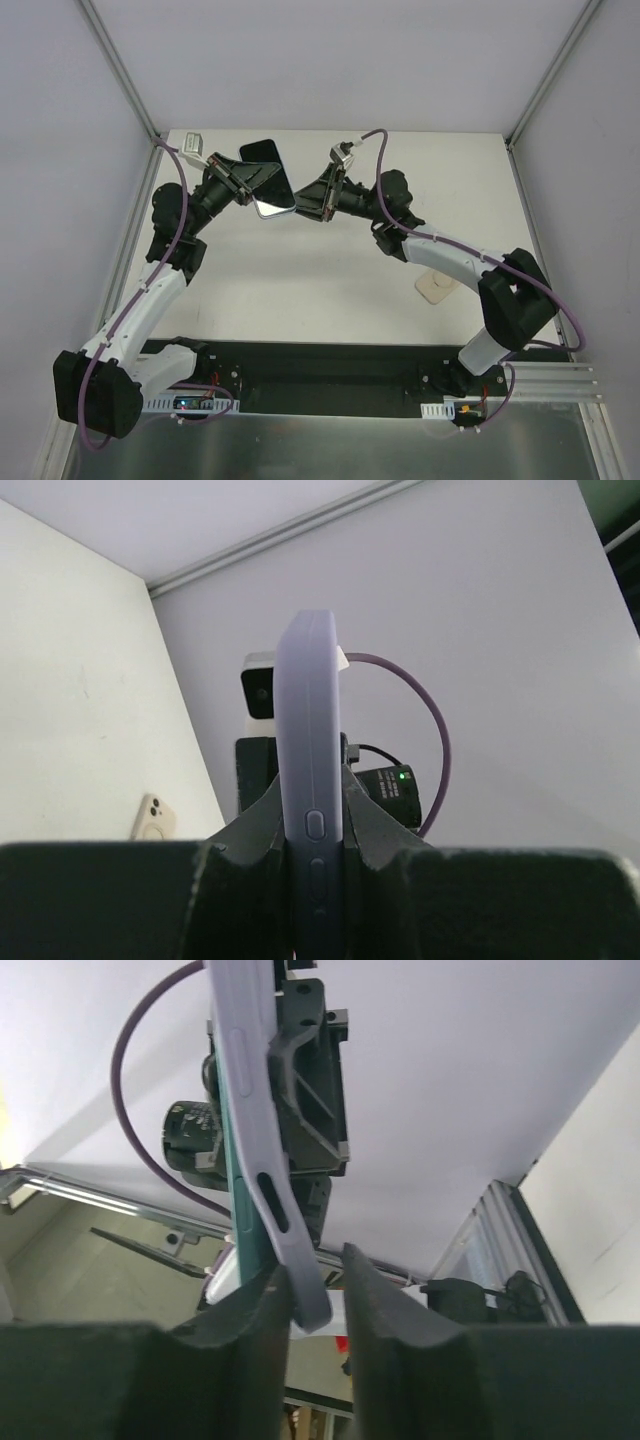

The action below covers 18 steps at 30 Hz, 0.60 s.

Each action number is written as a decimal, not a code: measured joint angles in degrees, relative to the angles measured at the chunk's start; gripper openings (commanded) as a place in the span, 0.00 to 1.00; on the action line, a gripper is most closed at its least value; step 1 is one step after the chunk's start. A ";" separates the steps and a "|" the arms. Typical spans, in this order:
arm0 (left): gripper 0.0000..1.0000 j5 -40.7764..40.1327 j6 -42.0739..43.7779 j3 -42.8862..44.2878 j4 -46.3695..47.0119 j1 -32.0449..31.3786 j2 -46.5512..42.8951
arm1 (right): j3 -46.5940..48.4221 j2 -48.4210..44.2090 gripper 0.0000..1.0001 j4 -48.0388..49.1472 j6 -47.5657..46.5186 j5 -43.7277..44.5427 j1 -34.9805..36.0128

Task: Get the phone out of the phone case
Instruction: Remove the phone case from the phone.

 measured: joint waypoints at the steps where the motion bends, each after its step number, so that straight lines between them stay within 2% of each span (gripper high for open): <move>1: 0.00 -0.52 0.52 -0.04 -0.59 0.00 -0.33 | 0.00 0.42 0.11 1.62 1.11 -0.09 0.07; 3: 0.00 -1.14 1.20 -0.20 -1.11 0.00 -0.44 | 0.00 0.96 0.01 4.02 2.54 -0.26 0.07; 12: 0.02 -1.84 1.79 -1.84 -2.40 -0.39 -0.33 | -2.82 1.62 0.01 6.45 3.48 -0.31 -0.33; 13: 0.08 -1.60 1.99 -1.86 -2.75 -0.61 -0.04 | -3.30 1.29 0.01 5.95 3.13 -0.13 -0.37; 14: 0.27 -1.44 2.12 -1.88 -3.04 -0.74 0.20 | -3.78 0.79 0.01 4.92 2.27 -0.07 -0.48; 15: 0.41 -1.16 2.40 -1.92 -3.56 -0.98 0.55 | -4.33 -0.31 0.01 2.45 0.92 0.37 -0.57; 17: 0.64 0.85 4.15 -2.01 -4.94 -1.51 1.33 | -5.25 -4.13 0.01 -6.12 -3.13 2.93 -0.70; 18: 0.83 2.51 5.29 -2.12 -6.03 -2.05 1.51 | -5.25 -6.40 0.01 -11.37 -5.57 5.44 -1.05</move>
